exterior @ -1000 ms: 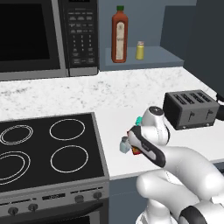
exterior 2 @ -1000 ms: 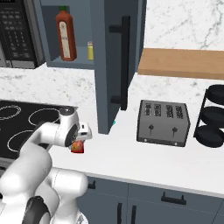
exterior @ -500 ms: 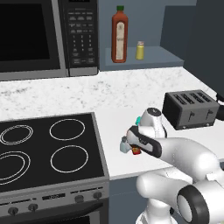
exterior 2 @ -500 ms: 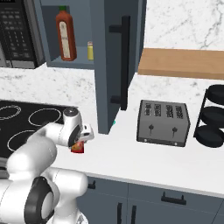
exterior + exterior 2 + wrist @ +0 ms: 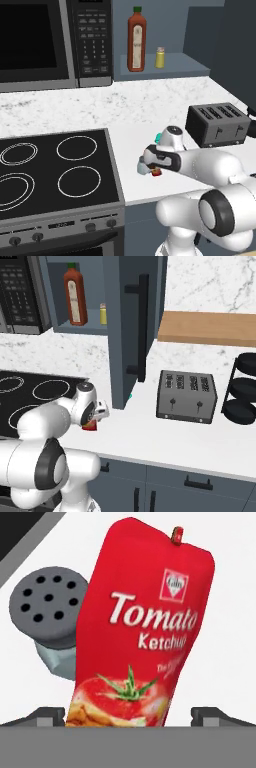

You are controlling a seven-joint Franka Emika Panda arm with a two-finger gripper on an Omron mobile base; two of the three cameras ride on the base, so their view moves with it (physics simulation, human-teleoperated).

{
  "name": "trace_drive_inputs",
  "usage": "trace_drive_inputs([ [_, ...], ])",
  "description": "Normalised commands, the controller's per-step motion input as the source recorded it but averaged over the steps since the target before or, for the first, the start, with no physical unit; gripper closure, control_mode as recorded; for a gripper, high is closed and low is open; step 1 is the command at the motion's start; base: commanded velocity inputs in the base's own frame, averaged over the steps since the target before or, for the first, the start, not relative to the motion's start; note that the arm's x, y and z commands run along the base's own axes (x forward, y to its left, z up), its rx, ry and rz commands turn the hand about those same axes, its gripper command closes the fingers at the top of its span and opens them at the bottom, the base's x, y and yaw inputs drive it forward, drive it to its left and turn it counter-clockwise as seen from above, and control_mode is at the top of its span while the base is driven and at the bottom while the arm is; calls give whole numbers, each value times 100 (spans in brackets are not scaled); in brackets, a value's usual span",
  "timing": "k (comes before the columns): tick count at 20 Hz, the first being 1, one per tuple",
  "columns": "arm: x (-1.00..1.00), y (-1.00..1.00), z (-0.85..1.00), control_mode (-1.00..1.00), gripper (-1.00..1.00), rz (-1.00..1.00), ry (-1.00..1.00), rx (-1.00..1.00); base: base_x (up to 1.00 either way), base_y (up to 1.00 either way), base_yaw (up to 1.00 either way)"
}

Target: Put the shaker and condiment bottle from the counter next to their counterparts in the cabinet.

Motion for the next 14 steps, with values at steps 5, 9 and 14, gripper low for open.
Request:
trace_drive_inputs([
  [5,5,0,-26,-100,-100,3,0,0,0,0,0],
  [9,1,0,-26,-100,100,4,0,0,0,0,0],
  [14,0,0,0,-100,100,1,1,0,0,0,0],
])
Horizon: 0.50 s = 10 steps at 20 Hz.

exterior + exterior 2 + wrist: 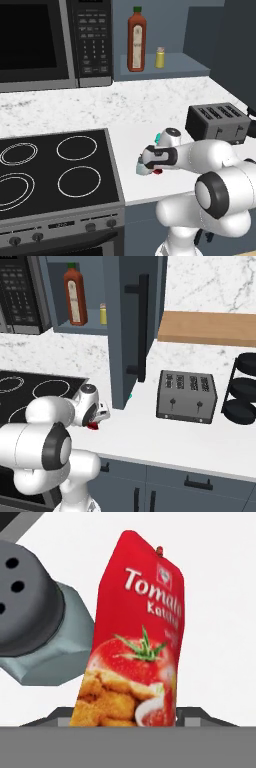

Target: Put the shaker and condiment bottle from the counter next to their counterparts in the cabinet.

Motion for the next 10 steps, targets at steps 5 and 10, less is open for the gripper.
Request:
trace_drive_inputs([
  [5,0,0,0,-100,100,0,1,2,0,0,0],
  [10,0,0,63,-100,100,-10,15,-1,0,0,0],
])
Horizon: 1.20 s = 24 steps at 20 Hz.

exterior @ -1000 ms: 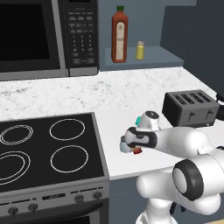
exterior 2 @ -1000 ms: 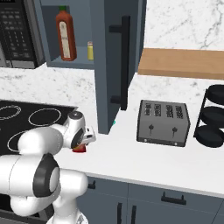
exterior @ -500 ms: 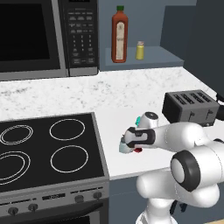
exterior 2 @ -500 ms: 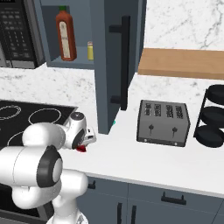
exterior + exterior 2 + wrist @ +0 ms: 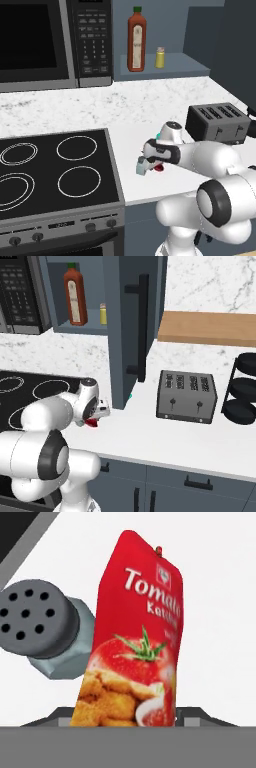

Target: Put the shaker and condiment bottle from the counter next to their counterparts in the cabinet.

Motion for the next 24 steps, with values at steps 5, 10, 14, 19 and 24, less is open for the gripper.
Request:
trace_drive_inputs([
  [5,0,0,100,-100,100,-21,26,-9,0,0,0],
  [10,0,0,98,-100,100,-15,10,-5,0,0,0],
  [14,-1,0,91,-100,100,-2,-11,0,0,0,0],
  [19,-27,8,59,-100,100,-5,-15,0,0,0,0],
  [24,-72,4,47,-100,100,-17,0,0,0,0,0],
])
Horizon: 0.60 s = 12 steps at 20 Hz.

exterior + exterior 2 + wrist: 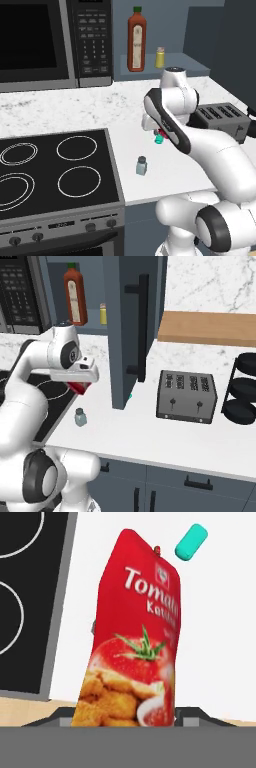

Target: Put the shaker and condiment bottle from the counter next to their counterparts in the cabinet.

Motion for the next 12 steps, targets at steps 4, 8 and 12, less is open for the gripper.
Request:
trace_drive_inputs([
  [4,-61,8,59,-100,100,-16,0,0,0,0,0],
  [8,-37,2,74,-100,100,-16,0,0,0,0,0],
  [12,-47,0,70,-100,100,-15,0,0,0,0,0],
])
